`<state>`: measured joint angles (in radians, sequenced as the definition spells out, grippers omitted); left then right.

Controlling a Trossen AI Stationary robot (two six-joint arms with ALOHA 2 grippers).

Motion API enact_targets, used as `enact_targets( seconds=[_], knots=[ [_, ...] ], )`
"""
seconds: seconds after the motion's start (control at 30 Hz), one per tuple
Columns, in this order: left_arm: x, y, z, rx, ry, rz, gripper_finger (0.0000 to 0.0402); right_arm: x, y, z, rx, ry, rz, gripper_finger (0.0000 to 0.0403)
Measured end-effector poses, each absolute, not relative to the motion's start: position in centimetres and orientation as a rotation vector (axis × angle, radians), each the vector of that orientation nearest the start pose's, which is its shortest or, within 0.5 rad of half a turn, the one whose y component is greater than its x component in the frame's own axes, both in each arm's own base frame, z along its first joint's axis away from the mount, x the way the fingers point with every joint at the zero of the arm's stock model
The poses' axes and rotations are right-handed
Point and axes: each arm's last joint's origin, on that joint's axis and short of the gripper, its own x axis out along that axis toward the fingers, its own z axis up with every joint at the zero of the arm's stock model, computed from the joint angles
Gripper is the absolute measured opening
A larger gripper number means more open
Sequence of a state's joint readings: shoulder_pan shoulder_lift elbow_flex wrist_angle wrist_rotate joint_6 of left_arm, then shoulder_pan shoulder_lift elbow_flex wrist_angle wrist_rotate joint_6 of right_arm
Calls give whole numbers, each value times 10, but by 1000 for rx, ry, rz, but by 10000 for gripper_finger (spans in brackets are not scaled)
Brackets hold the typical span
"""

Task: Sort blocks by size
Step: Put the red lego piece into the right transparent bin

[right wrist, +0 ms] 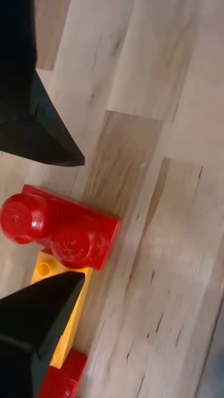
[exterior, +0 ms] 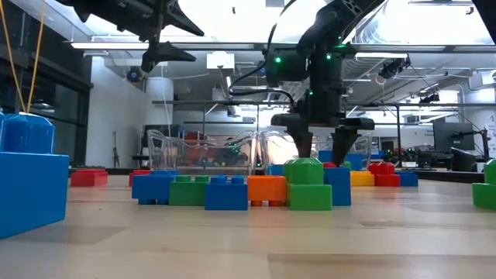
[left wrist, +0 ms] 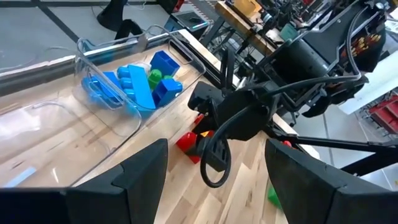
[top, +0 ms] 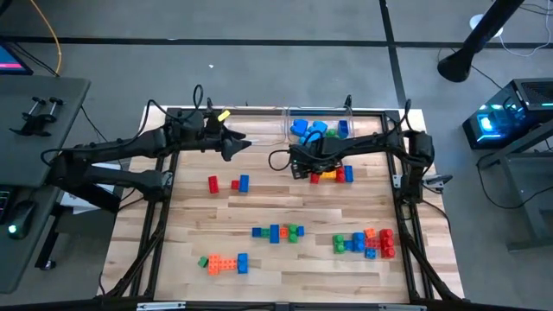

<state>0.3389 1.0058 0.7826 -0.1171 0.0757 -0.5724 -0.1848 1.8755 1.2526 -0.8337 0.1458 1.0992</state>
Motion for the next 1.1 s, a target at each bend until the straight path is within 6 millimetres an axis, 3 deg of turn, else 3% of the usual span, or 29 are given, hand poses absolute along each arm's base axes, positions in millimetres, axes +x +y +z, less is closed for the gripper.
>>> enact_targets(
  seconds=[0.57,0.67,0.77,0.93,1.0,1.1],
  knots=[
    [210,72,299,-621,247,361,252,342,-71,171,807,1171,-977,101],
    [210,72,299,-608,249,359,252,347,-72,192,765,1124,-940,78],
    [210,72,299,-607,251,360,252,350,-74,225,698,1054,-916,61],
    [209,72,297,-609,272,365,252,337,-89,285,541,937,-991,16],
    [209,72,296,-610,282,373,252,332,-97,298,518,911,-978,2],
    [208,72,295,-612,296,381,252,335,-105,303,544,891,-879,12]
  ],
)
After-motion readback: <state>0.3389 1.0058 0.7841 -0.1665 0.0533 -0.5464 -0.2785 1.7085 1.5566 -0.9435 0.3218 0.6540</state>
